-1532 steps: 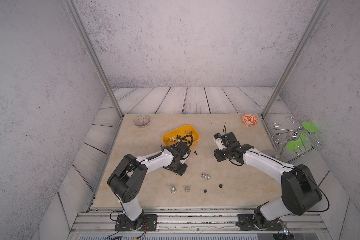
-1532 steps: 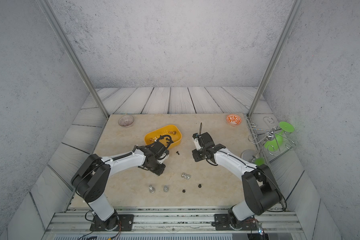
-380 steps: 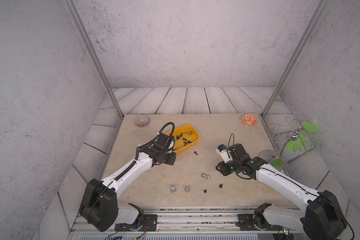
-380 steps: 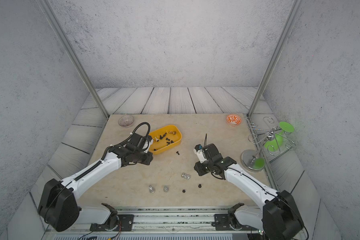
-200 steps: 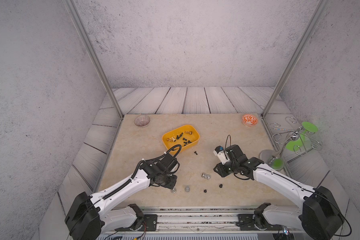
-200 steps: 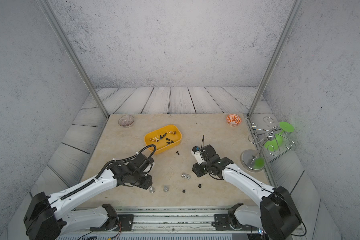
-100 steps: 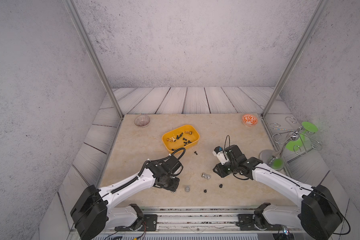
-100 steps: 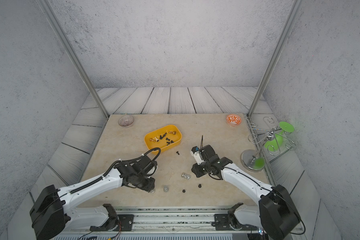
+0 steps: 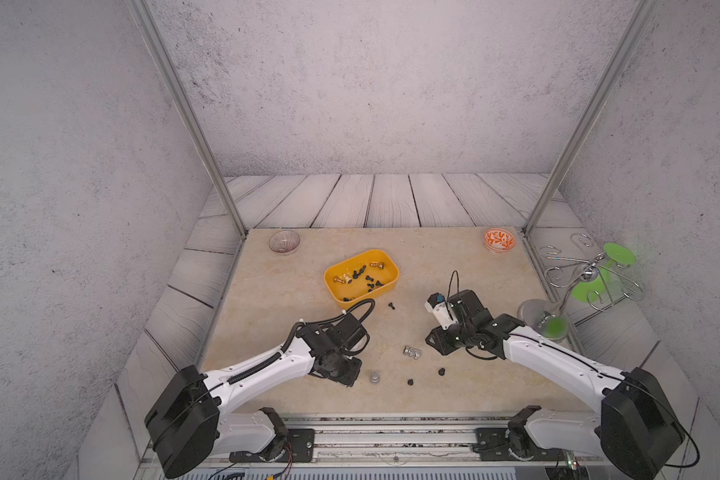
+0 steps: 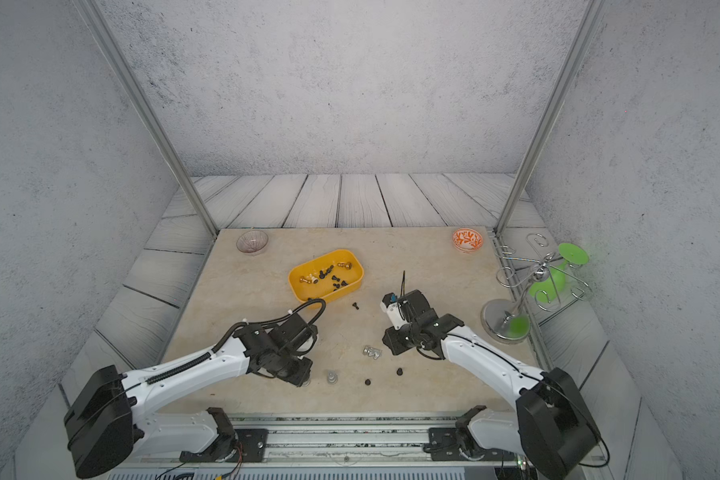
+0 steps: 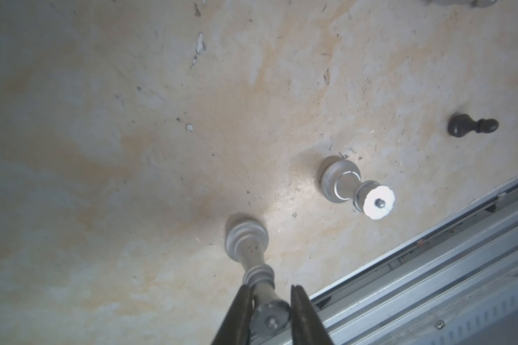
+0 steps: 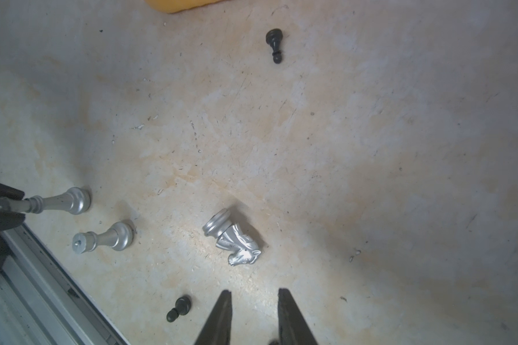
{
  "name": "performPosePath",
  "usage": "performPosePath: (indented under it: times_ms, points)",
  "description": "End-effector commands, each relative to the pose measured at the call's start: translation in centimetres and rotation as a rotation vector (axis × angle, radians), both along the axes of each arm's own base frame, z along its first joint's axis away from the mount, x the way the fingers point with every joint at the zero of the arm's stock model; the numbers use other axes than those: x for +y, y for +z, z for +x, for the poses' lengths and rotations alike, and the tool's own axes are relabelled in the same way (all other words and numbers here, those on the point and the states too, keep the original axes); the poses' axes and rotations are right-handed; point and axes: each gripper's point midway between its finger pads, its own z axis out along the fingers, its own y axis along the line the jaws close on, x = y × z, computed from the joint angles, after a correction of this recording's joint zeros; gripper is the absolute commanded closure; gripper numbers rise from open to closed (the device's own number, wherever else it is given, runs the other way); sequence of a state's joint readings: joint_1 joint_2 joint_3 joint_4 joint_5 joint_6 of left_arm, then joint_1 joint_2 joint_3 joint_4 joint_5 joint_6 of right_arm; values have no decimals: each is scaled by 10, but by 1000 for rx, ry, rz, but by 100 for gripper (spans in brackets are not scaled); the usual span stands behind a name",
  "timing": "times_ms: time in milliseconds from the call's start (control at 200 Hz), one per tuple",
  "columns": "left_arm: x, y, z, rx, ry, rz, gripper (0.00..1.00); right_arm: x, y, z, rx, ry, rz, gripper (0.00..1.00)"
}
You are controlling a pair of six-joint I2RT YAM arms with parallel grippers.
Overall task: Put the chess pieces into the storage box
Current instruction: Pick up the chess piece at the center of the board.
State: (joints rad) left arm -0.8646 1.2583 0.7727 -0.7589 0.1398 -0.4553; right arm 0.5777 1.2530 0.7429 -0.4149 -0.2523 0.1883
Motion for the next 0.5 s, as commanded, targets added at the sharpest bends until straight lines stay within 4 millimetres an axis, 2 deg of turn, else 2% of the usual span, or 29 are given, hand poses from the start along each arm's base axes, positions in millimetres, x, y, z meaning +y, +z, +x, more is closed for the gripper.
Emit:
performPosePath:
  times_ms: [0, 125, 255, 360, 495]
  points:
    - [5, -6, -3, 7, 9, 30, 78, -1, -8, -3, 27, -8, -16, 71]
    - [3, -4, -1, -1, 12, 19, 84, -2, -8, -2, 24, -14, -19, 71]
    - [1, 6, 2, -18, 7, 10, 85, -3, -8, -3, 25, -17, -22, 71]
    - [-6, 26, 11, -60, -5, -17, 85, -4, -7, -3, 23, -20, -20, 71]
    - [-14, 57, 32, -166, -15, -29, 85, -4, -6, -3, 21, -22, -20, 71]
